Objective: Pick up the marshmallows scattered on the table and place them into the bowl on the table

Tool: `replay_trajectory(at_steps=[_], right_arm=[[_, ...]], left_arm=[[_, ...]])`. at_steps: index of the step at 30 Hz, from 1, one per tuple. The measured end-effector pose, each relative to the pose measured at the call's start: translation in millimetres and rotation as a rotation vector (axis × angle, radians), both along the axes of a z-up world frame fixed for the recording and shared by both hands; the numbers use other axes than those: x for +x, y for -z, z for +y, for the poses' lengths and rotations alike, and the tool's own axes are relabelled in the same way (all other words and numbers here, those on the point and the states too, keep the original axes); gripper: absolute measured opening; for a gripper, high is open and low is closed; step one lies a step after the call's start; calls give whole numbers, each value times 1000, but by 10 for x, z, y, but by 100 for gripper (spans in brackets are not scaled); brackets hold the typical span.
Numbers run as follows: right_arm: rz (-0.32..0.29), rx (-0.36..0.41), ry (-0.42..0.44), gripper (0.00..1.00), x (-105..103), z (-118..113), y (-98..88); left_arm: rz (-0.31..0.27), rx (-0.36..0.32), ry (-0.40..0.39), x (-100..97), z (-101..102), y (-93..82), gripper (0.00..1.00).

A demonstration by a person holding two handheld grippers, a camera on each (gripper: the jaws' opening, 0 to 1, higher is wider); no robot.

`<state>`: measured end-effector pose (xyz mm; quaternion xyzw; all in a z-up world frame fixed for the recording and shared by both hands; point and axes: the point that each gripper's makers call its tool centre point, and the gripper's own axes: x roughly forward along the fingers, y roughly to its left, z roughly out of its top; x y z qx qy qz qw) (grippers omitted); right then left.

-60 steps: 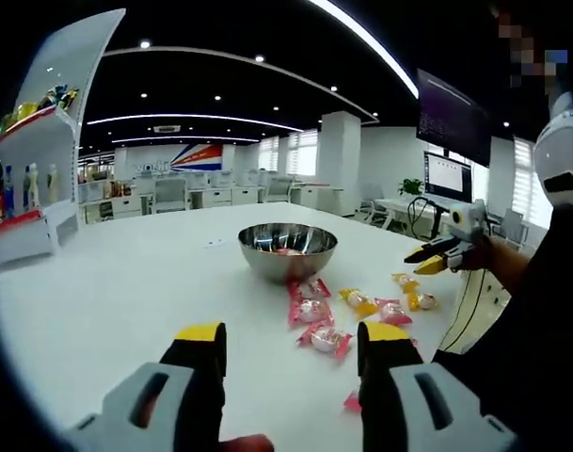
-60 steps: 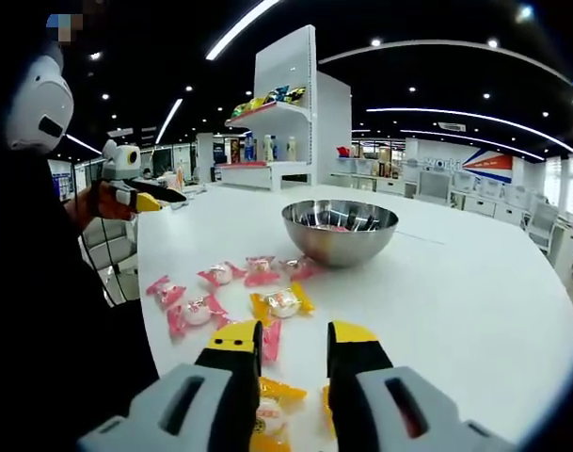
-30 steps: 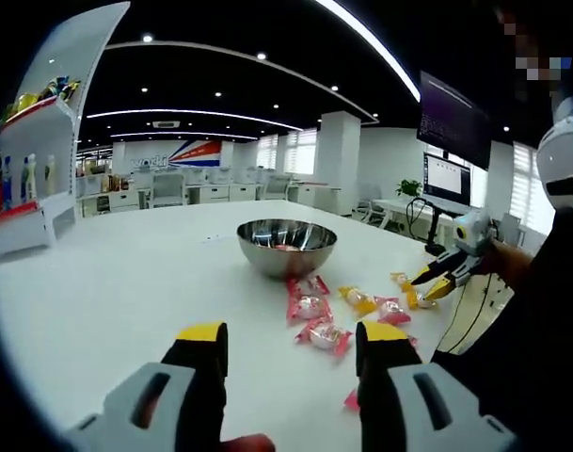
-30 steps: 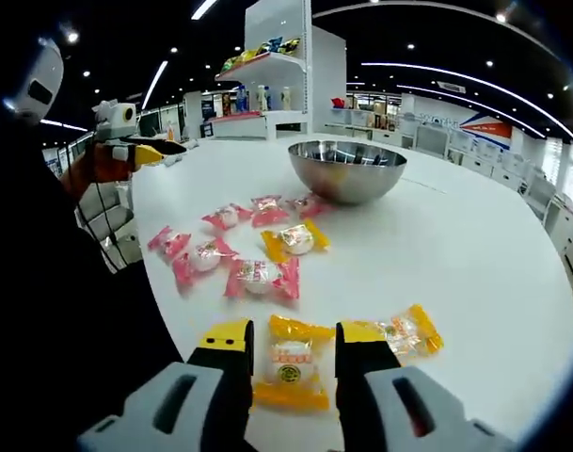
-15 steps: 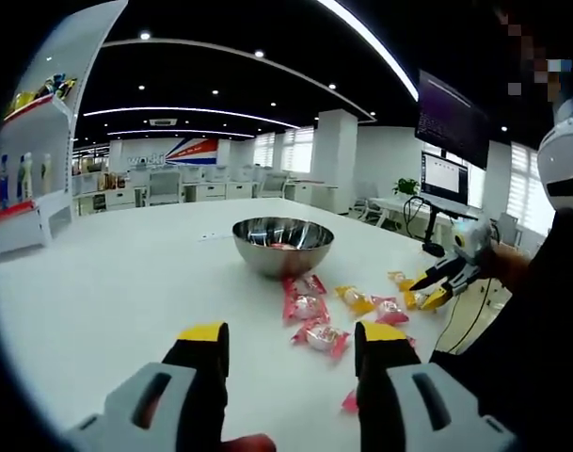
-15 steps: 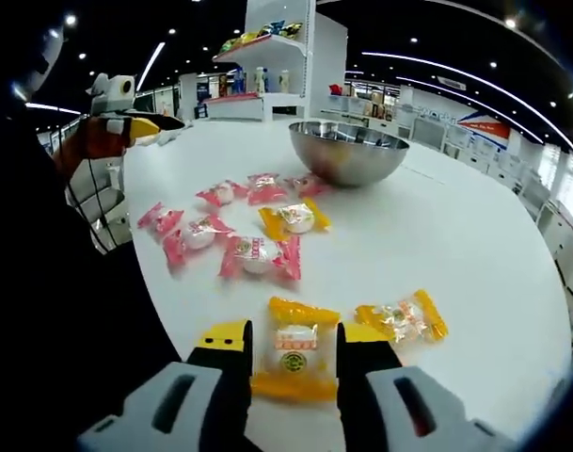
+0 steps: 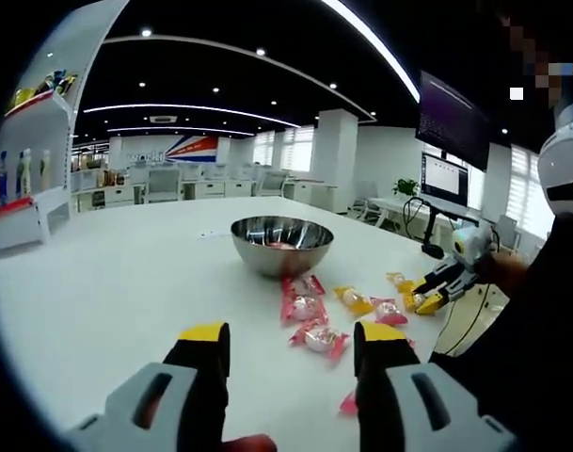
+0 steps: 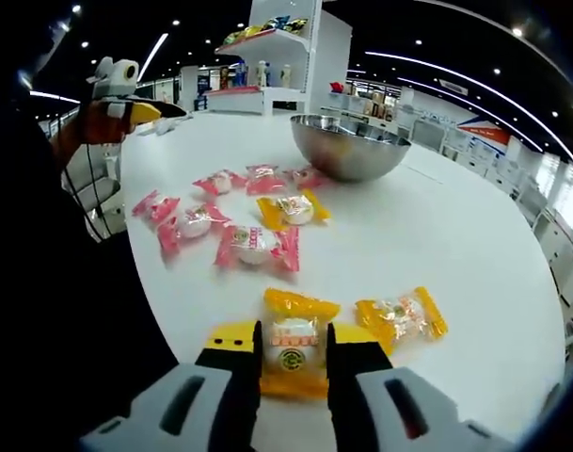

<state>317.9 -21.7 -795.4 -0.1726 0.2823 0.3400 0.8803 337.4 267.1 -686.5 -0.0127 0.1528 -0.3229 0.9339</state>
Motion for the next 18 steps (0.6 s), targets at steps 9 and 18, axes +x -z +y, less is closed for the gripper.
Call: replay_trajectory(at_steps=[9, 18], right_arm=[[-11, 9, 9, 22, 29, 6, -37], [-18, 63, 18, 22, 107, -24, -138]], left_arm=[[12, -4, -5, 1, 12, 36, 53], [26, -6, -4, -1, 24, 91, 52]])
